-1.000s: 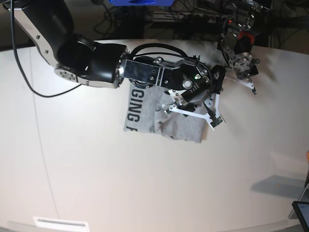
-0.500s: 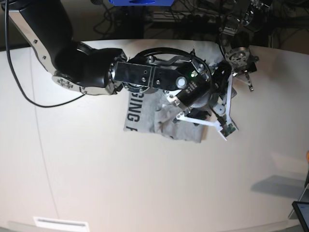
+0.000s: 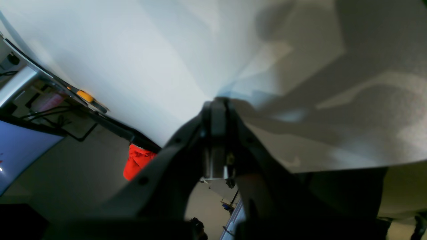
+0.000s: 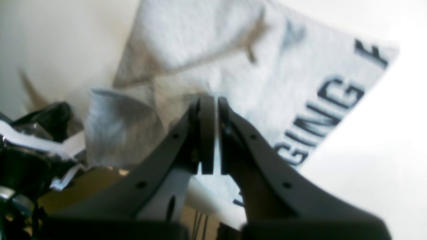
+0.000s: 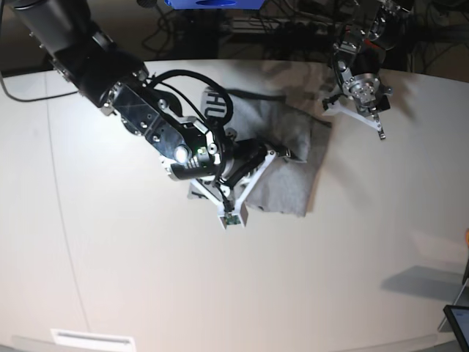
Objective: Fold the T-shirt properly
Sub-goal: 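Pinch the folded edge with the right gripper and drag it inward, then press and smooth the printed edge with the right gripper, then lower the left gripper onto the shirt's side and pinch the fabric, then release the fabric and lift the left gripper off the shirt, then push the shirt's side with the left gripper to square the stack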
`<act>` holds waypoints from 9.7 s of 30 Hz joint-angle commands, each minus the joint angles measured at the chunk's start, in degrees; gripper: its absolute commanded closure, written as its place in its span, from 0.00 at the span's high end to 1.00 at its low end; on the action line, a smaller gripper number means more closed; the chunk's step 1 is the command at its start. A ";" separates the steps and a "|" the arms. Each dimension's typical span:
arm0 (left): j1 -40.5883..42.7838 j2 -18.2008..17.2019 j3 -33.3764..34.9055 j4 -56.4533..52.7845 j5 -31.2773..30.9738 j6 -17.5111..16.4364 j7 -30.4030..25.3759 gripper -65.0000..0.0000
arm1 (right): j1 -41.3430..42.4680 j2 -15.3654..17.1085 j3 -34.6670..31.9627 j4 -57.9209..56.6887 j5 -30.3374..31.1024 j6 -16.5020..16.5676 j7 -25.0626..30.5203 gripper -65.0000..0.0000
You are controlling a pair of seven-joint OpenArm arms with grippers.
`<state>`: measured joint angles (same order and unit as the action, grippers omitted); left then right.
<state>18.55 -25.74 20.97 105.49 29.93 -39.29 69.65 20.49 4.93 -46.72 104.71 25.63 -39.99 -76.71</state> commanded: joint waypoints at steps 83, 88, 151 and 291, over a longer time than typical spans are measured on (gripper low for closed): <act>0.93 0.81 -4.49 9.80 -2.81 -0.71 -1.82 0.00 | -2.25 -9.28 -0.97 -3.65 0.44 -0.01 6.16 0.00; 0.93 4.42 -10.20 11.30 -2.90 -0.71 -5.52 0.00 | -2.42 -9.02 1.49 2.85 0.35 -0.01 1.41 0.00; -6.90 12.59 -6.77 9.10 -46.94 -0.71 -8.68 0.00 | -3.30 3.12 7.38 -1.89 0.53 -0.01 8.36 0.00; -48.92 22.44 4.04 -41.98 -27.60 -0.71 -16.15 0.00 | -15.61 4.08 9.05 -9.54 0.44 4.16 22.25 0.00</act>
<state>-29.04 -3.97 24.86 63.00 3.22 -39.46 54.28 4.47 9.13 -37.82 94.56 25.52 -35.81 -53.60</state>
